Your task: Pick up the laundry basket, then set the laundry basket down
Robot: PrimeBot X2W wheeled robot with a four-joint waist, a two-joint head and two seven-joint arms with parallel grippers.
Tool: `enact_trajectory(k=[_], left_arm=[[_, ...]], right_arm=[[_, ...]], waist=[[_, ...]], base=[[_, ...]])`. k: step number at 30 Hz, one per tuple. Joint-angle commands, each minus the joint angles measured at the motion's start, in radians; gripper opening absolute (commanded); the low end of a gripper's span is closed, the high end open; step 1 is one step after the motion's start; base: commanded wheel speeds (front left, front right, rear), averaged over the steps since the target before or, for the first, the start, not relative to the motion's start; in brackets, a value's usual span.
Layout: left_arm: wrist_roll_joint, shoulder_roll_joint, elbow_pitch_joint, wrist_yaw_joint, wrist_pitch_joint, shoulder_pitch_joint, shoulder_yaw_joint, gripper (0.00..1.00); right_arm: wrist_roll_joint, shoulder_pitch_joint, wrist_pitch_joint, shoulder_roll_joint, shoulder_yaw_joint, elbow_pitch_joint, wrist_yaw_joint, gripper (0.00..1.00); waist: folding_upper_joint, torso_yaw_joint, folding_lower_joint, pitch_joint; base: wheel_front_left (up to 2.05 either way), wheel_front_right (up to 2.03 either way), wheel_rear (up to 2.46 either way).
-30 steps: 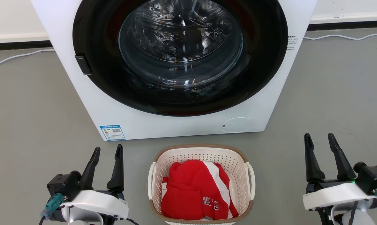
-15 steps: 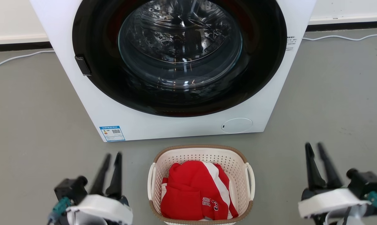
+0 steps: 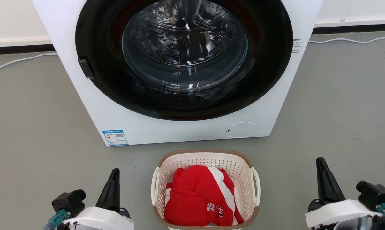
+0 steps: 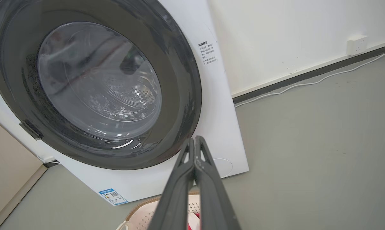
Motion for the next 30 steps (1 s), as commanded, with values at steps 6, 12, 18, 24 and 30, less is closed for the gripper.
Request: enact_trajectory(k=[6, 12, 18, 24, 30], left_arm=[[-0.082, 0.006, -0.031, -0.001, 0.018, -0.03, 0.017, 0.0], [-0.133, 0.007, -0.033, -0.001, 0.032, -0.032, 0.022, 0.0], [-0.194, 0.008, -0.036, -0.002, 0.049, -0.033, 0.029, 0.0], [-0.255, 0.009, -0.039, -0.002, 0.066, -0.035, 0.035, 0.0], [-0.325, 0.011, -0.042, -0.002, 0.087, -0.037, 0.043, 0.0]], right_arm=[[0.087, -0.029, 0.024, -0.003, -0.006, -0.029, 0.001, 0.0], [0.141, -0.03, 0.039, -0.002, -0.008, -0.03, 0.002, 0.0], [0.206, -0.033, 0.056, 0.0, -0.011, -0.032, 0.002, 0.0], [0.272, -0.035, 0.074, 0.001, -0.014, -0.034, 0.002, 0.0], [0.348, -0.037, 0.094, 0.003, -0.017, -0.036, 0.003, 0.0]], waist=[[-0.0001, 0.001, -0.0004, -0.003], [-0.0001, 0.002, -0.0004, -0.006], [-0.0001, 0.003, -0.0004, -0.01], [-0.0001, 0.004, -0.0004, -0.013], [-0.0001, 0.005, -0.0004, -0.017]], base=[[0.0, 0.0, 0.0], [0.0, 0.0, 0.0], [0.0, 0.0, 0.0], [0.0, 0.0, 0.0], [0.0, 0.0, 0.0]])
